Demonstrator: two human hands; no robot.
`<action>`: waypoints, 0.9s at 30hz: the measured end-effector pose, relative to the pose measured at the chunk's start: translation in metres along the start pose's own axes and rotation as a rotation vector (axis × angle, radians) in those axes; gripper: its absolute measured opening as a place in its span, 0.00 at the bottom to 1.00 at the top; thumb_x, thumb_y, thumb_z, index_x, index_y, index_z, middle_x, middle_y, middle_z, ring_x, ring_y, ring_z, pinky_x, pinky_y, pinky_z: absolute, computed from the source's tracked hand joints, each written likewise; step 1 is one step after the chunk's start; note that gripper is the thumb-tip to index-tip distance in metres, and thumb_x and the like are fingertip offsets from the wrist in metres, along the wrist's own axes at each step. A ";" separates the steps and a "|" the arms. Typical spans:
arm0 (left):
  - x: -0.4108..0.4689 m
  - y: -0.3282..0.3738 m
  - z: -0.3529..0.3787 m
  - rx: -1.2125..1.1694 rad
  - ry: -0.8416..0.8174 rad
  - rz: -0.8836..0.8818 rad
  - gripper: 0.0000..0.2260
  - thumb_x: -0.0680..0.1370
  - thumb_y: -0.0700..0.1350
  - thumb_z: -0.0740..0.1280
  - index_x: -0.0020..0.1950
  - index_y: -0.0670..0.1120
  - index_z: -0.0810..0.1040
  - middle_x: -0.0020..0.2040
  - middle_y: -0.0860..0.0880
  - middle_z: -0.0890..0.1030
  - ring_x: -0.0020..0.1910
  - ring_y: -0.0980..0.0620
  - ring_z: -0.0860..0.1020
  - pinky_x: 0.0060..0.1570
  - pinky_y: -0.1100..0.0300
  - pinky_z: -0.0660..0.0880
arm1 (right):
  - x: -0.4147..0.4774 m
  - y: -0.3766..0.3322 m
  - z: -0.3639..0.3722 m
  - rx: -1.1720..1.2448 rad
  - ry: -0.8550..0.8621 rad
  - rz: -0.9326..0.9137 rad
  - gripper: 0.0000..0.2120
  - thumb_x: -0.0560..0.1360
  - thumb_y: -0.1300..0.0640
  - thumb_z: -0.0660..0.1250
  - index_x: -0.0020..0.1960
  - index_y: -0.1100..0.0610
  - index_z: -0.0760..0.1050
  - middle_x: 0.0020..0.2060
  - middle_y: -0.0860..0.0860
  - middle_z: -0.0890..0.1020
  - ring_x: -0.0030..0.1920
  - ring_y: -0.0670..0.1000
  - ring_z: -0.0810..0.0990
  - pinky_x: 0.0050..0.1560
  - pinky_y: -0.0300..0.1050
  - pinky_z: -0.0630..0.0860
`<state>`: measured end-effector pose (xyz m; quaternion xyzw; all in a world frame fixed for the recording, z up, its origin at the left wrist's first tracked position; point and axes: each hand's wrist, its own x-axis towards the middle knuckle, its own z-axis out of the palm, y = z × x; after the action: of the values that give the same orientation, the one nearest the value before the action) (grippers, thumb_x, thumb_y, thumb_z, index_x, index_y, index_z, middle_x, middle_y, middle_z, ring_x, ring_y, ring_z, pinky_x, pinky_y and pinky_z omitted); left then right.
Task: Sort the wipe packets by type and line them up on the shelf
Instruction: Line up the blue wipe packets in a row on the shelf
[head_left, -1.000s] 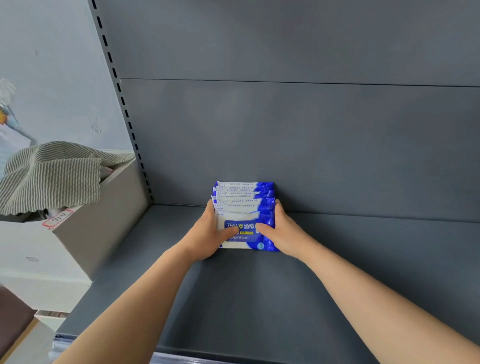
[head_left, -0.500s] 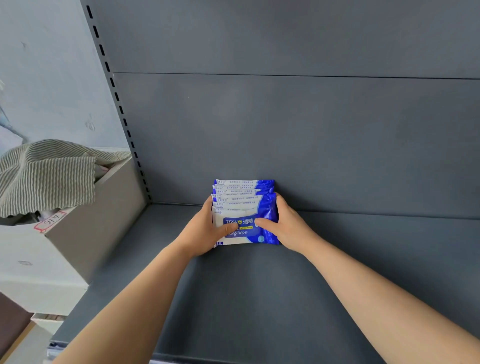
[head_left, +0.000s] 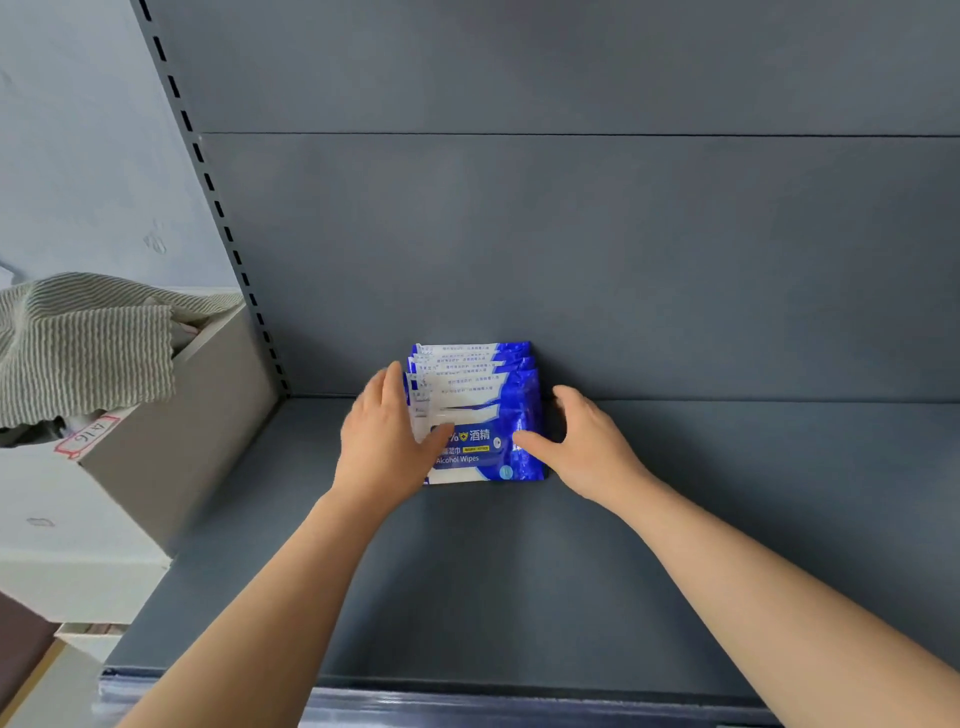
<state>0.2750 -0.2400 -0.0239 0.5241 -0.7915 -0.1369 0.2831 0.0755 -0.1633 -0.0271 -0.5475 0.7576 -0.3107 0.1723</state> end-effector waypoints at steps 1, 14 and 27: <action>-0.002 0.006 -0.003 0.058 0.077 0.056 0.30 0.73 0.51 0.71 0.71 0.43 0.65 0.69 0.45 0.70 0.67 0.43 0.68 0.65 0.50 0.65 | -0.005 0.001 -0.005 -0.042 0.013 -0.013 0.33 0.75 0.44 0.67 0.74 0.56 0.61 0.72 0.49 0.67 0.70 0.49 0.67 0.67 0.46 0.66; -0.087 0.174 0.067 0.190 0.013 0.644 0.11 0.72 0.49 0.64 0.44 0.46 0.84 0.38 0.49 0.83 0.35 0.43 0.79 0.37 0.53 0.75 | -0.143 0.079 -0.133 -0.447 0.157 0.056 0.21 0.81 0.47 0.57 0.72 0.50 0.67 0.72 0.43 0.68 0.58 0.48 0.77 0.63 0.40 0.67; -0.243 0.460 0.201 -0.084 -0.138 0.902 0.11 0.73 0.49 0.61 0.36 0.47 0.79 0.32 0.51 0.79 0.33 0.46 0.76 0.34 0.57 0.72 | -0.339 0.286 -0.318 -0.483 0.354 0.295 0.15 0.76 0.54 0.65 0.60 0.59 0.78 0.54 0.56 0.82 0.54 0.59 0.80 0.52 0.54 0.78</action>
<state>-0.1195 0.1547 -0.0226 0.1049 -0.9513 -0.0663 0.2822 -0.2067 0.3029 -0.0049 -0.3945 0.8986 -0.1844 -0.0536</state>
